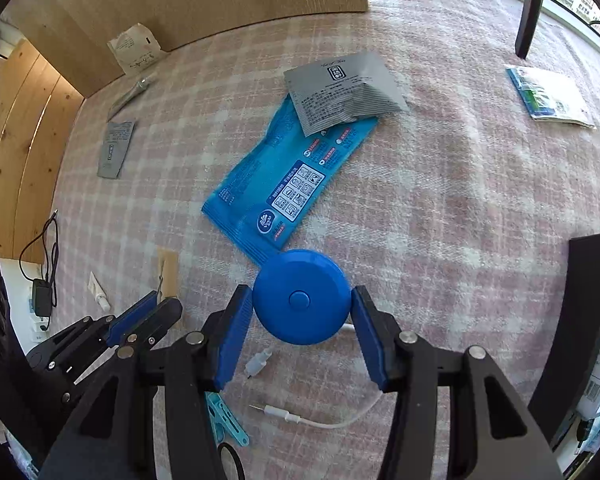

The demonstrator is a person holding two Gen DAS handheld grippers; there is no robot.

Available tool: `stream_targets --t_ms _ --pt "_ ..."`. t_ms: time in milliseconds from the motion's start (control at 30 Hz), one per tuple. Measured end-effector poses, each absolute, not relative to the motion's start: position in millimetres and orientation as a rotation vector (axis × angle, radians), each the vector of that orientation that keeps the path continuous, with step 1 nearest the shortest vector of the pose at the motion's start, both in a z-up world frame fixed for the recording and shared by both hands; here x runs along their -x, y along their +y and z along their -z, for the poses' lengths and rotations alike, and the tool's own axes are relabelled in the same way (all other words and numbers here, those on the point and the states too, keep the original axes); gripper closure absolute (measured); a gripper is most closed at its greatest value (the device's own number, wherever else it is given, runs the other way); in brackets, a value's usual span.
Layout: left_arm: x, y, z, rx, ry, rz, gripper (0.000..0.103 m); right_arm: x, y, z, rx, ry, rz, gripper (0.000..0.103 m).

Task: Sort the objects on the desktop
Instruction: 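Grasp the wooden clothespin with the left tool while the right tool grasps the blue tape measure, then carry the clothespin and tape measure over the tray and open both tools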

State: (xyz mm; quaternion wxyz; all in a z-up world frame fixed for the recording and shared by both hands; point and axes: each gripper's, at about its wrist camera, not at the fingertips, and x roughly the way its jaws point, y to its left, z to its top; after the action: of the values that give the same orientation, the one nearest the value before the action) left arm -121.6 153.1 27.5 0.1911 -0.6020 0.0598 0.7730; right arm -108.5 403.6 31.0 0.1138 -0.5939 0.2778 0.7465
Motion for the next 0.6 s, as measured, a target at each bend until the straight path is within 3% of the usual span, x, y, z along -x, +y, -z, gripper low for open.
stream_targets --t_ms 267,600 --pt "95 202 -56 1.584 0.204 -2.098 0.092 52 432 -59 1.624 0.832 -2.198 0.053" --pt "75 327 -88 1.441 0.285 -1.928 0.092 -50 512 -93 1.441 0.878 -2.096 0.053"
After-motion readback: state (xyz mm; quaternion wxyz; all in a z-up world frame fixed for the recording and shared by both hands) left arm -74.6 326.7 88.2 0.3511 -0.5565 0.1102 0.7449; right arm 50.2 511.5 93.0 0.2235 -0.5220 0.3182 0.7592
